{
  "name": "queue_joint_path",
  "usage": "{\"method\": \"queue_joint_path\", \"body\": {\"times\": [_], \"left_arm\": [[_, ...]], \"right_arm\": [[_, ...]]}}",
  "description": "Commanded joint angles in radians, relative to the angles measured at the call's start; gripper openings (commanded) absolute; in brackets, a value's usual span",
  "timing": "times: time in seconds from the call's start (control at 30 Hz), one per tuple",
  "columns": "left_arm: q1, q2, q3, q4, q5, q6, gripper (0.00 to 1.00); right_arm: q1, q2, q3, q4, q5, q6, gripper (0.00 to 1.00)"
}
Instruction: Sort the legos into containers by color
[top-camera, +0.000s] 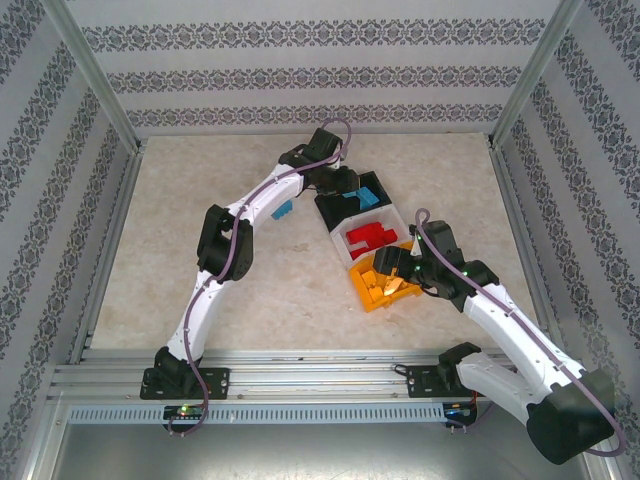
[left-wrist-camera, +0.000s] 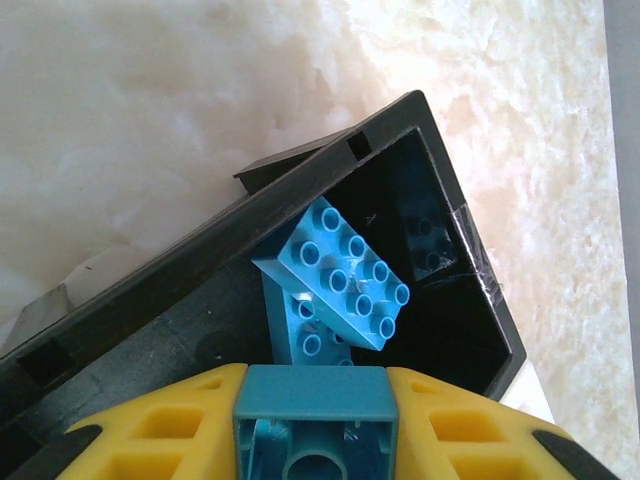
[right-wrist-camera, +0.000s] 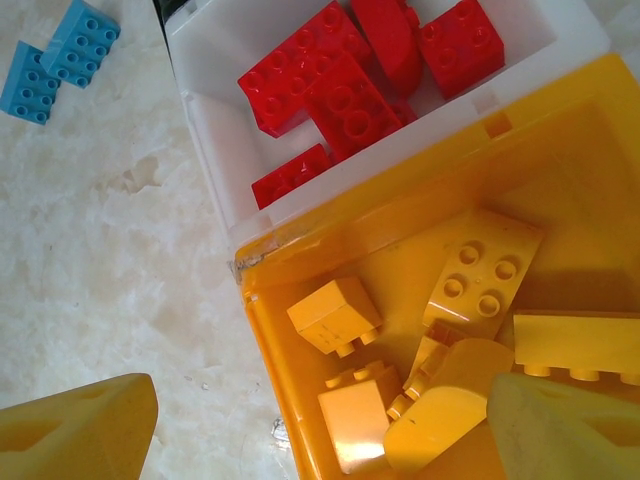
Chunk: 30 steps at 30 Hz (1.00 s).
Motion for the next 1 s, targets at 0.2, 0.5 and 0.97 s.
{"method": "queue_joint_path", "body": {"times": [0.2, 0.5, 0.97], "left_arm": [[-0.013, 0.015, 0.038, -0.036, -0.022, 0.033, 0.34], [-0.015, -0.003, 0.039, -0.053, -0.027, 0.041, 0.58], [-0.01, -0.544, -0.466, 0.006, -0.103, 0.124, 0.62]], "right_arm": [[-0.008, -0.008, -0.023, 0.016, -0.023, -0.005, 0.86], [-0.006, -0.009, -0.022, 0.014, -0.03, 0.007, 0.86], [0.147, -0.065, 0.024, -0.119, 0.022, 0.041, 0.87]]}}
